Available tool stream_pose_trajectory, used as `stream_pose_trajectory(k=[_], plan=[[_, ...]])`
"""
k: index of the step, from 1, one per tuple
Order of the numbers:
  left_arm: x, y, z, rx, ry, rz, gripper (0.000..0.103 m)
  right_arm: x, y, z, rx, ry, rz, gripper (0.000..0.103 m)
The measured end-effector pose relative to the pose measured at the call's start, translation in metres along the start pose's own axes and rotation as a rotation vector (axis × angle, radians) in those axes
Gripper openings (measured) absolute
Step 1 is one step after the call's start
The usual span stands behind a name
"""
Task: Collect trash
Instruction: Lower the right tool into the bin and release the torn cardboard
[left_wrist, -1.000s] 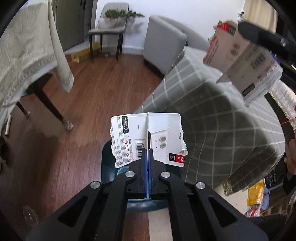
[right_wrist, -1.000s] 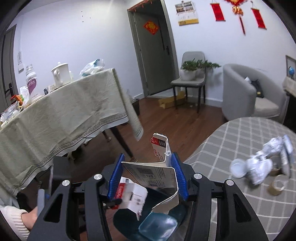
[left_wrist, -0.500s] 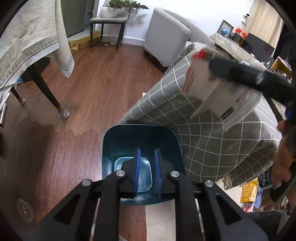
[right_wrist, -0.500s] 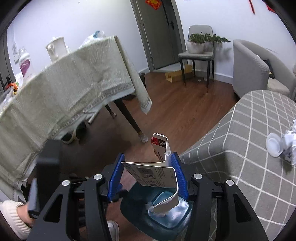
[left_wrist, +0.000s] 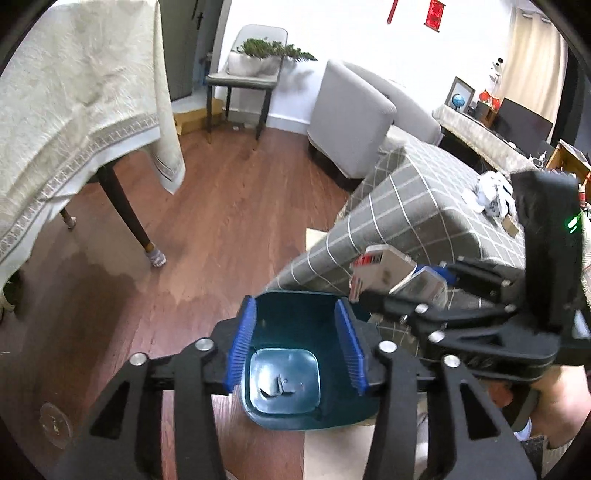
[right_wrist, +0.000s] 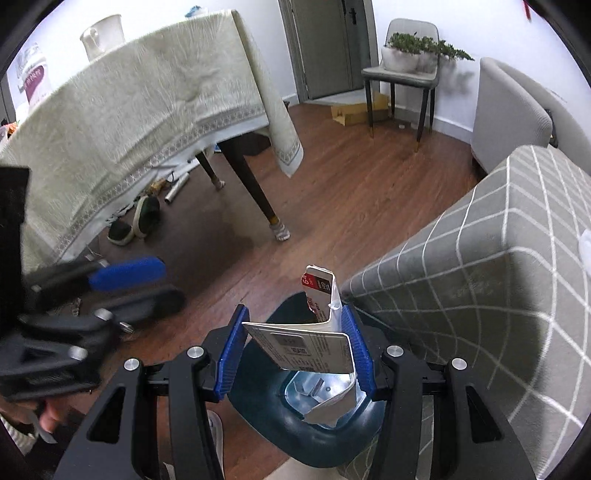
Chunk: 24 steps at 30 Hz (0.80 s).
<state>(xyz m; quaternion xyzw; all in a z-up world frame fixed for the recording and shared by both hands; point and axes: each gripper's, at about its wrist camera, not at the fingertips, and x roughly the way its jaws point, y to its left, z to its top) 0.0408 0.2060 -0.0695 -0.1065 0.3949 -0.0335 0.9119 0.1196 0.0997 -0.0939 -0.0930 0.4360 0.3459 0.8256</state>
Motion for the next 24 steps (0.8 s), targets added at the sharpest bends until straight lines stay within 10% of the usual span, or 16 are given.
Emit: stream_pose_trajectory(k=[24], plan=[[-0.043,-0.007,0.022,0.006,-0.140,0.001,0.054,0.056,0.002,-0.035,-0.064,0.206,-0.034,0.063]])
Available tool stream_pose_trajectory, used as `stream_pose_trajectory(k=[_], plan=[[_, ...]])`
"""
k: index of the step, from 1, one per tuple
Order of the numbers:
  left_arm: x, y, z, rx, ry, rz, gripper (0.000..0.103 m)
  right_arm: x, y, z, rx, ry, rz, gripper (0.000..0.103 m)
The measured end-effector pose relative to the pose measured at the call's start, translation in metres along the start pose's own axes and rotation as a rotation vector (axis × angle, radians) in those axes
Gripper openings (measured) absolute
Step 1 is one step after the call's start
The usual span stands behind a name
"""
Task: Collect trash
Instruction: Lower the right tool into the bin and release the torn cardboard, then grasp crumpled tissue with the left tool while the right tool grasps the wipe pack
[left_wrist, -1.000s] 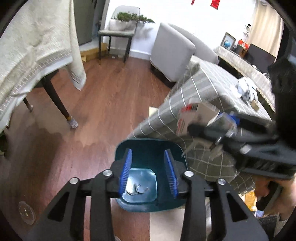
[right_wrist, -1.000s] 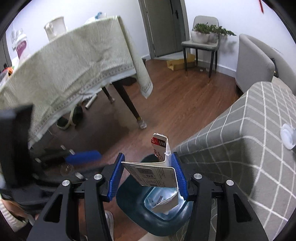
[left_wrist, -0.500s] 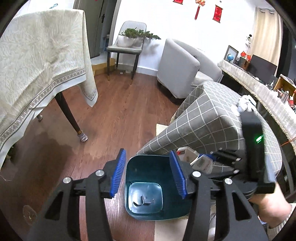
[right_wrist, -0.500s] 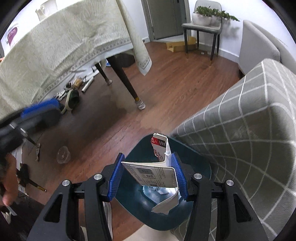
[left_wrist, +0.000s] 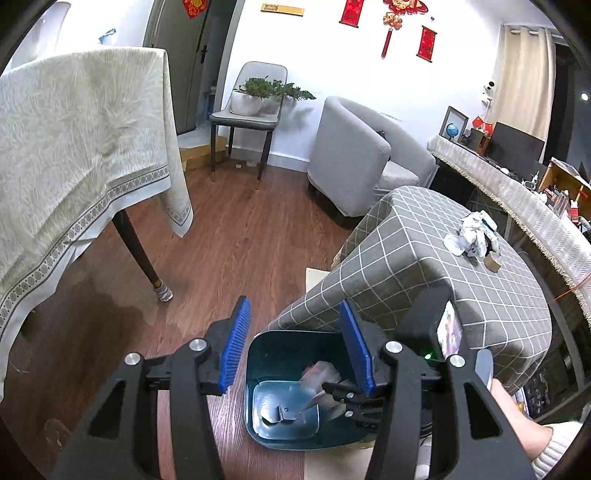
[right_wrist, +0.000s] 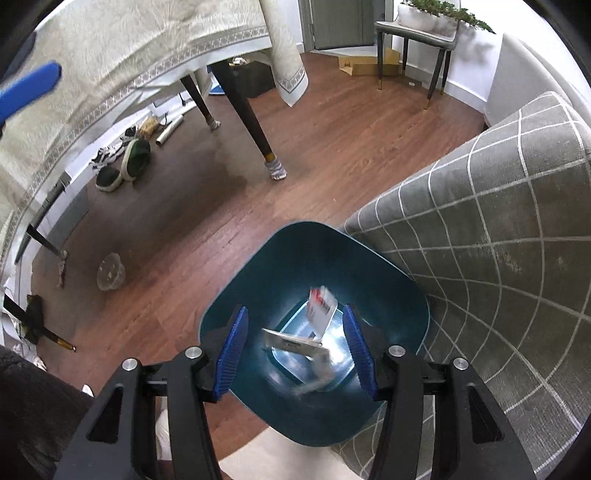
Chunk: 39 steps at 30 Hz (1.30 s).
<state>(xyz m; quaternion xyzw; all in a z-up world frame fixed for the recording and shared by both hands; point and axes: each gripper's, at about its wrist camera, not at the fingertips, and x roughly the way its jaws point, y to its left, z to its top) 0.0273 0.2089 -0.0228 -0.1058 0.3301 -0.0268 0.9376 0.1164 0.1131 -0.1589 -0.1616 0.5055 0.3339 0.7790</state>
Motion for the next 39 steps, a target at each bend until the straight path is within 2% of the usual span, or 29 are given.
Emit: stream_pose_trajectory(k=[2,7,10,20,30,39], plan=[[-0.003,-0.001,0.002,-0.002,-0.006,-0.002,0.054,0.000,0.000,-0.003,-0.002,0.006,0.007,0.066],[-0.013,-0.005,0.009,0.001,-0.042,-0.002,0.059,-0.008,0.002,-0.007,-0.013,-0.007,0.021,0.066],[-0.019,-0.009,0.014,-0.001,-0.065,-0.011,0.069,-0.021,0.004,-0.005,-0.014,-0.042,0.046,0.066],[-0.034,-0.034,0.026,0.055,-0.141,0.021,0.084,-0.072,0.008,-0.002,-0.032,-0.178,0.108,0.067],[-0.030,-0.063,0.029,0.093,-0.155,0.008,0.084,-0.136,-0.023,-0.004,0.000,-0.362,0.041,0.067],[-0.021,-0.099,0.036,0.112,-0.162,-0.058,0.084,-0.171,-0.074,-0.019,0.066,-0.424,-0.047,0.067]])
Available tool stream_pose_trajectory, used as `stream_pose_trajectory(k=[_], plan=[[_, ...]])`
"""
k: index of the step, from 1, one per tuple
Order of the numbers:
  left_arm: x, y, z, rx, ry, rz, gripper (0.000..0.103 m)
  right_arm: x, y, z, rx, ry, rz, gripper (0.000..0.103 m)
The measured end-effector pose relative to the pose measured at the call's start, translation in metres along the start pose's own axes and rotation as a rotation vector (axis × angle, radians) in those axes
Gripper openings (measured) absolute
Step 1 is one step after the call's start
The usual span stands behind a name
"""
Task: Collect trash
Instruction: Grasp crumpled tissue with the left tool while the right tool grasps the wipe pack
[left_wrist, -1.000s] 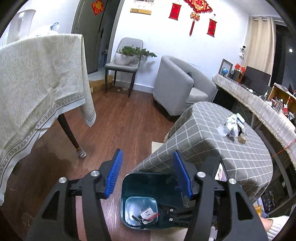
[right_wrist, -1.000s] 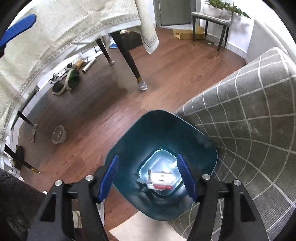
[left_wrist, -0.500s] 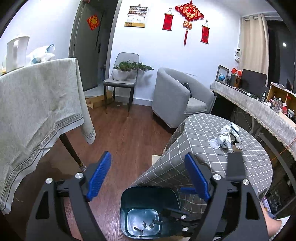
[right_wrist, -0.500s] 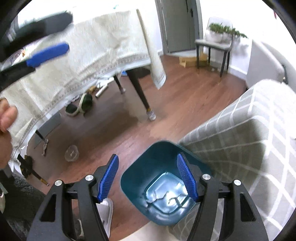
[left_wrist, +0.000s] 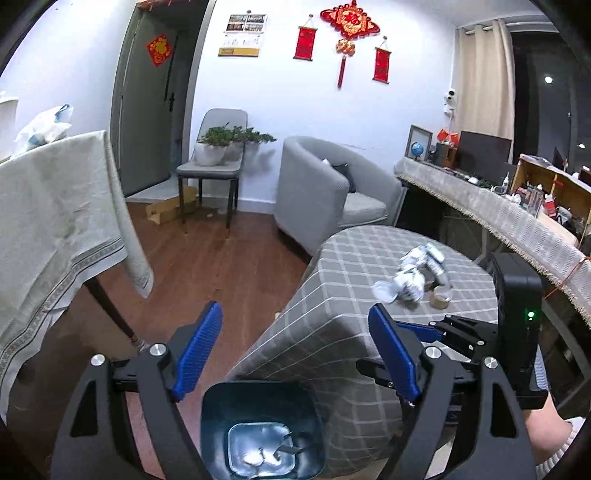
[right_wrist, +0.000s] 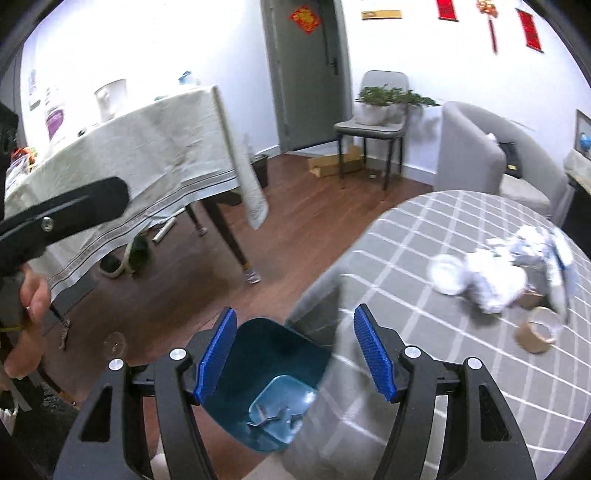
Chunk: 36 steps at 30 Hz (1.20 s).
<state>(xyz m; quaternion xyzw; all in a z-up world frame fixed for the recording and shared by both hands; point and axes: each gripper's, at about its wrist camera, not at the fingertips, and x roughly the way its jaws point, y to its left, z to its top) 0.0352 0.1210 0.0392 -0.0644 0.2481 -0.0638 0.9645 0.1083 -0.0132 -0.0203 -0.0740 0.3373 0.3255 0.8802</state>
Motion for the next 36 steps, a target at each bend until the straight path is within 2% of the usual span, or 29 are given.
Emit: stream_pose_trajectory(k=[10,20,27,36], plan=[[0.039,-0.041,0.007,0.007,0.039,-0.083,0.083,-0.027,-0.056,0.003,0.038,-0.030,-0.068,0.067],[0.072,-0.070,0.011,0.009,0.061,-0.132,0.081,-0.060,-0.128,0.011,0.146,-0.072,-0.177,0.067],[0.096,-0.088,0.010,0.005,0.104,-0.186,0.077,-0.067,-0.163,0.011,0.217,-0.083,-0.184,0.067],[0.136,-0.112,0.002,0.009,0.179,-0.223,0.068,-0.067,-0.199,0.012,0.321,-0.106,-0.170,0.075]])
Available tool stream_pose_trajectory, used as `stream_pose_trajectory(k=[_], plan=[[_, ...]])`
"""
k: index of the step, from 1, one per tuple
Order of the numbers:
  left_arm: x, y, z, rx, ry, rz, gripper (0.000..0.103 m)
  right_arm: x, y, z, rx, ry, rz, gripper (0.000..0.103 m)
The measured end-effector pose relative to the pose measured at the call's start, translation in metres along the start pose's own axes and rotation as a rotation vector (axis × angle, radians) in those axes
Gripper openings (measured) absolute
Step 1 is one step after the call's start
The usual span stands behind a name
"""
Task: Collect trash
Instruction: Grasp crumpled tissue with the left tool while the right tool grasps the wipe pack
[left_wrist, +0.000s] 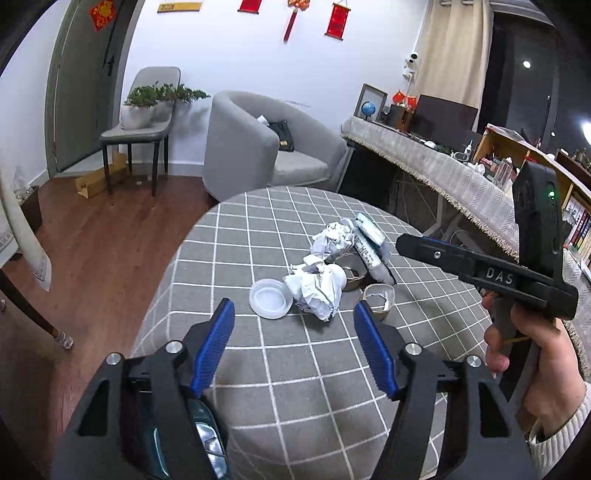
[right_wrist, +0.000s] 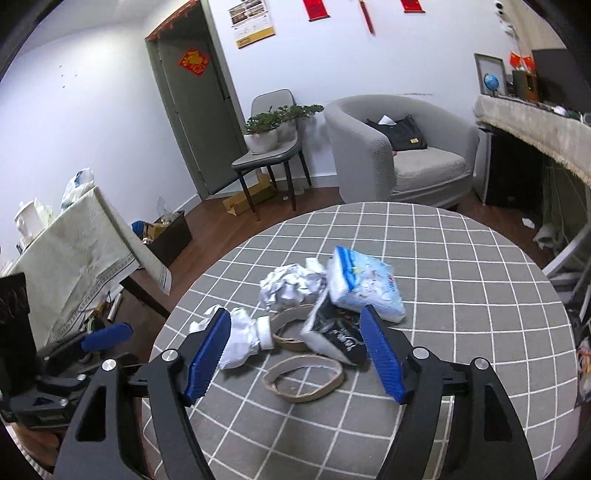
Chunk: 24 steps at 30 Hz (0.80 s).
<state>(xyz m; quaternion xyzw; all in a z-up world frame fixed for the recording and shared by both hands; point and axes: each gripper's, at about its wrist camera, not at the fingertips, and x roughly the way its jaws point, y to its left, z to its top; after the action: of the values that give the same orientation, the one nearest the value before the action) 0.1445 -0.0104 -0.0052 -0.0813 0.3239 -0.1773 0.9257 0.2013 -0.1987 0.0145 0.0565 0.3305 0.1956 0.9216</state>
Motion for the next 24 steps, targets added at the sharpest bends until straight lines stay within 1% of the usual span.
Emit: stream_pose_trajectory(k=[6,11,14,18,20,21,22,24], plan=[[0.017,0.001,0.001,-0.029,0.030,-0.021,0.066,0.011,-0.024,0.004,0.113,0.005,0.054,0.084],[0.031,0.001,0.004,-0.050,0.050,-0.044,0.065,0.021,-0.047,0.003,0.242,0.016,0.115,0.084],[0.039,-0.003,0.005,-0.046,0.059,-0.051,0.064,0.026,-0.059,0.003,0.288,0.021,0.110,0.085],[0.052,-0.004,0.008,-0.053,0.073,-0.055,0.058,0.030,-0.070,0.005,0.330,0.009,0.108,0.087],[0.057,-0.006,0.010,-0.049,0.076,-0.057,0.051,0.034,-0.074,0.006,0.357,0.009,0.121,0.088],[0.058,-0.006,0.011,-0.044,0.080,-0.058,0.044,0.037,-0.076,0.006,0.370,0.010,0.130,0.088],[0.061,-0.007,0.011,-0.036,0.082,-0.052,0.041,0.039,-0.077,0.007,0.377,0.011,0.134,0.088],[0.064,-0.006,0.013,-0.034,0.081,-0.044,0.041,0.042,-0.080,0.008,0.385,0.011,0.123,0.089]])
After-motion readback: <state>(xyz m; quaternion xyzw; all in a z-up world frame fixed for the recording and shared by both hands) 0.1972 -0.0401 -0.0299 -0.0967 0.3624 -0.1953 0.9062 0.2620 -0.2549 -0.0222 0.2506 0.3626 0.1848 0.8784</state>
